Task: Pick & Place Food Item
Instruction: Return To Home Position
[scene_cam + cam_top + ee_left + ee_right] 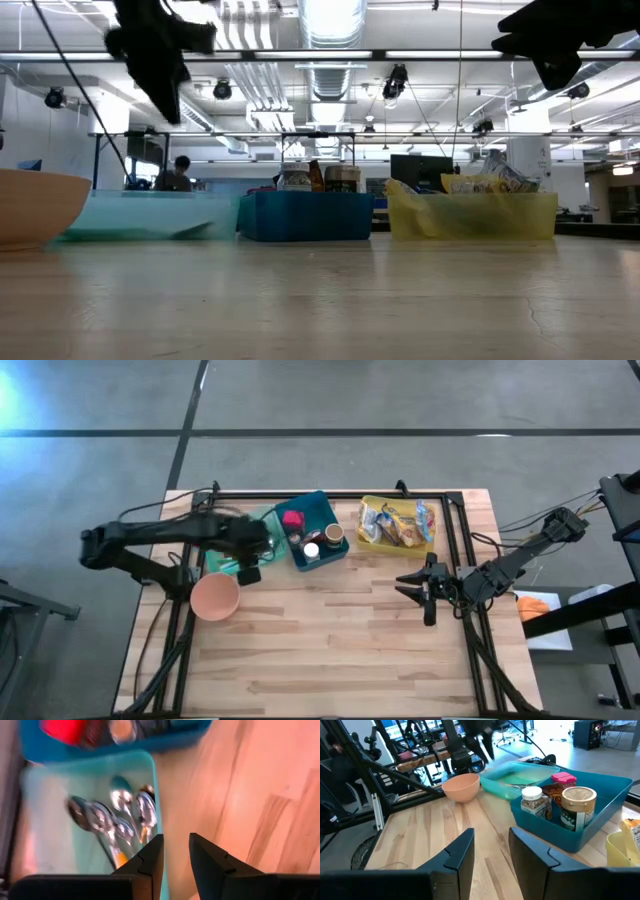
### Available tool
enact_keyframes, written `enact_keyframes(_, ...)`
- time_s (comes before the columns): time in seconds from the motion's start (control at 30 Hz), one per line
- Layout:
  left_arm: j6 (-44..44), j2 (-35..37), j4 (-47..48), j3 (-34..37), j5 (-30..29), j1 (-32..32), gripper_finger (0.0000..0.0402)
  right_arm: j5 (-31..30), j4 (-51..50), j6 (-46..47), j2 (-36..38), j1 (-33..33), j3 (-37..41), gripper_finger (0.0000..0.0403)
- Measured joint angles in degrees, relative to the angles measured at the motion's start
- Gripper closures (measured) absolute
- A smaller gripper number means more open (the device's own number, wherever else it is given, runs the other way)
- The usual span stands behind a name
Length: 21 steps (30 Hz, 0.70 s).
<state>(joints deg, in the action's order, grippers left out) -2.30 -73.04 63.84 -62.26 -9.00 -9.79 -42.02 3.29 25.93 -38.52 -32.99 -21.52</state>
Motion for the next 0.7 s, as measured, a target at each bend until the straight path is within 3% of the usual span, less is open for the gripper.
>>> enact_keyframes(0.13, -4.7, 9.2, -2.8, 2.5, -6.9, 8.4, 0.0308, 0.0, 0.0, 0.0, 0.0, 0.0, 0.0, 0.0284)
enact_keyframes(0.4, -5.0, 25.3, -15.0, 13.6, -15.4, 22.4, 0.0308, 0.0, 0.0, 0.0, 0.0, 0.0, 0.0, 0.0284)
enact_keyframes(0.5, -5.0, 30.0, -16.0, 17.5, -20.3, 25.4, 0.0308, 0.0, 0.0, 0.0, 0.0, 0.0, 0.0, 0.0284)
enact_keyframes(0.7, -2.5, 37.4, -20.5, 24.1, -19.8, 27.2, 0.0308, 0.0, 0.0, 0.0, 0.0, 0.0, 0.0, 0.0284)
